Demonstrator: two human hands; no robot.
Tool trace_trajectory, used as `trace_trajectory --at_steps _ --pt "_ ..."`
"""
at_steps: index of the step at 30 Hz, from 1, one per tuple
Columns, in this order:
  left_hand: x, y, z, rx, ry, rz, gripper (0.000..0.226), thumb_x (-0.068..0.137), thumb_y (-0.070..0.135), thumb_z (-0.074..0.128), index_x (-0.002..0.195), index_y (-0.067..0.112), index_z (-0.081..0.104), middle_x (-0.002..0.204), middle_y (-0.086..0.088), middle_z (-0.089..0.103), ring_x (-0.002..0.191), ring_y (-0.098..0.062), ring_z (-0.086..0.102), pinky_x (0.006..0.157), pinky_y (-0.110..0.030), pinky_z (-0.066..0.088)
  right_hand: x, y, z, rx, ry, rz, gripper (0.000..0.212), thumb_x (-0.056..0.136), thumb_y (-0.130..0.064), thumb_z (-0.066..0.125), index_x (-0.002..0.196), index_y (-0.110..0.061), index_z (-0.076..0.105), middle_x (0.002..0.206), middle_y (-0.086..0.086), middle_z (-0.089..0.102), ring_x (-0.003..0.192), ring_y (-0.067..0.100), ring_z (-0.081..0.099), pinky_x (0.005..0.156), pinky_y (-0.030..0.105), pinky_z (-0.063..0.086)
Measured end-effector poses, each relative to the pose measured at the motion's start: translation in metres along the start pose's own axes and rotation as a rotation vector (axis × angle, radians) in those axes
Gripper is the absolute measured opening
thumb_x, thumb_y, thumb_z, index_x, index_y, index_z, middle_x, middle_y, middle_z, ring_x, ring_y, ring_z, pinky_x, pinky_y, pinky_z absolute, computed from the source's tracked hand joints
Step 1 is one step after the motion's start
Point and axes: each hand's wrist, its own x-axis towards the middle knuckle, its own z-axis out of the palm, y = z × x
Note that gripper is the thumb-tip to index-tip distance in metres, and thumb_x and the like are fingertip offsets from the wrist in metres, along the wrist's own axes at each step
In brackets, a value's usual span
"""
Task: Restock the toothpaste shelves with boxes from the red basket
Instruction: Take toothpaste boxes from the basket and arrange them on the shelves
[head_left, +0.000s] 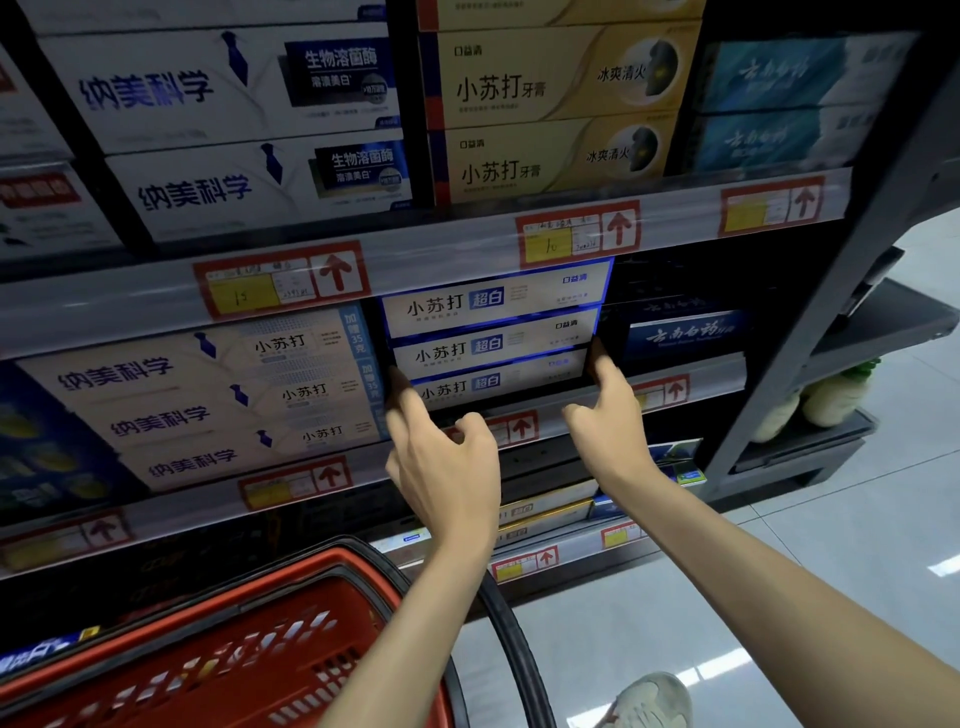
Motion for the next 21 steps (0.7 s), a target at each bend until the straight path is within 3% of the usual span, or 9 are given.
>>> trace_trajectory --at_steps 5,11,17,21 --pt "0.0003 0.0031 0.0001 -0.001 -0.033 -0.026 0.073 0.09 0.027 0.052 0.158 0.029 0.027 0.159 0.005 0.035 0.13 -0.032 0.047 0.112 -0.055 0.039 0.0 -0.0037 -0.0002 -0.06 0.014 -0.003 0.068 0.089 0.011 0.054 0.151 -0.013 0.043 0.123 -0.007 0.041 0.113 0.007 0.042 0.095 0.02 0.035" --pt "0.0016 0.0038 -0.0005 -0.029 -0.048 -0.04 0.072 0.089 0.026 0.053 0.157 0.028 0.028 0.159 0.005 0.036 0.132 -0.029 0.046 0.114 -0.054 0.037 0.0009 0.0001 0.0024 -0.045 0.037 -0.013 0.069 0.083 0.01 0.056 0.145 -0.021 0.048 0.129 -0.003 0.054 0.116 0.015 0.054 0.097 0.029 0.045" --pt "0.0007 0.0064 -0.0023 -0.056 -0.07 -0.038 0.072 0.09 0.026 0.052 0.158 0.029 0.027 0.161 0.006 0.032 0.133 -0.027 0.045 0.114 -0.05 0.038 0.0005 0.0015 0.0002 -0.023 0.061 0.016 0.08 0.082 0.011 0.055 0.153 -0.025 0.042 0.142 -0.003 0.056 0.127 0.015 0.054 0.106 0.033 0.047" --pt "0.0007 0.007 -0.0045 -0.063 -0.075 -0.067 0.072 0.093 0.021 0.053 0.16 0.027 0.025 0.164 0.007 0.029 0.142 -0.026 0.037 0.115 -0.042 0.033 -0.0018 -0.0018 0.0003 -0.014 0.067 0.023 0.081 0.083 0.013 0.054 0.153 -0.024 0.042 0.141 -0.005 0.056 0.125 0.012 0.053 0.096 0.021 0.045"
